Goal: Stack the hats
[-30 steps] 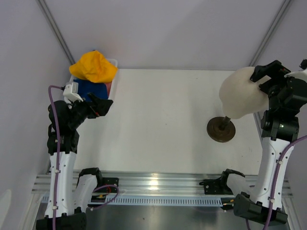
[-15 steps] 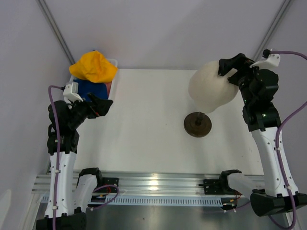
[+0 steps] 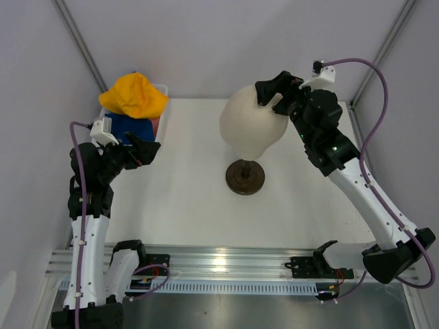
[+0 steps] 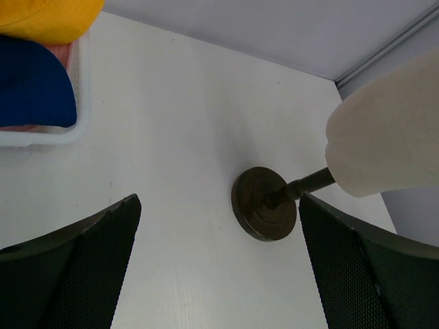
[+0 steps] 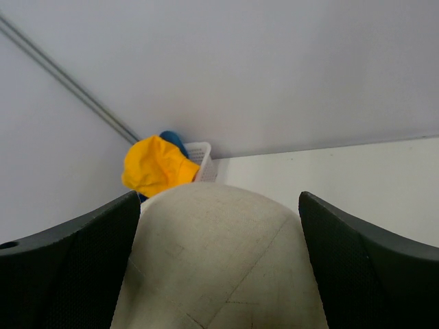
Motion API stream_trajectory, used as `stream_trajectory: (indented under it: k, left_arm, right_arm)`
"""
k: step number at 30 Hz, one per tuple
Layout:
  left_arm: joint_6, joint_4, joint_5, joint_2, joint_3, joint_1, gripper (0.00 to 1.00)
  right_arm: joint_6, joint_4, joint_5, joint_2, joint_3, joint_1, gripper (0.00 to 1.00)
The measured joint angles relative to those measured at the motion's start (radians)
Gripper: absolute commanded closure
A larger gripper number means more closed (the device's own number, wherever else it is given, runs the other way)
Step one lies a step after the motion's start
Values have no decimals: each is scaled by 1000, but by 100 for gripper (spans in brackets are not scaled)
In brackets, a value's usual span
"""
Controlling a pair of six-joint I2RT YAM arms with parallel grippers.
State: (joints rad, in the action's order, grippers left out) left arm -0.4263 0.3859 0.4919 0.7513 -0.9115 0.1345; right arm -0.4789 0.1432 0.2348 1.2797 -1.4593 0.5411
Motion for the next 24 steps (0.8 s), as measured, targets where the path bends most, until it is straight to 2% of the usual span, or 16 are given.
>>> stream_trajectory:
  k: [8,14,20,24]
  left_arm:
    - [0,24,-40,26,-2,0,0]
    - [2,60,-72,97,-28,1,0]
    - [1,98,-159,122,-46,2,0]
    - [-4,148,-266,223,-185,2,1]
  right_arm:
    - [9,-24,9,102,-89,121,1]
    - [32,52,-10,144,-174,154,1]
    - [121,318,-80,148,-350,103,0]
    - [170,445,-134,99,-475,-10,1]
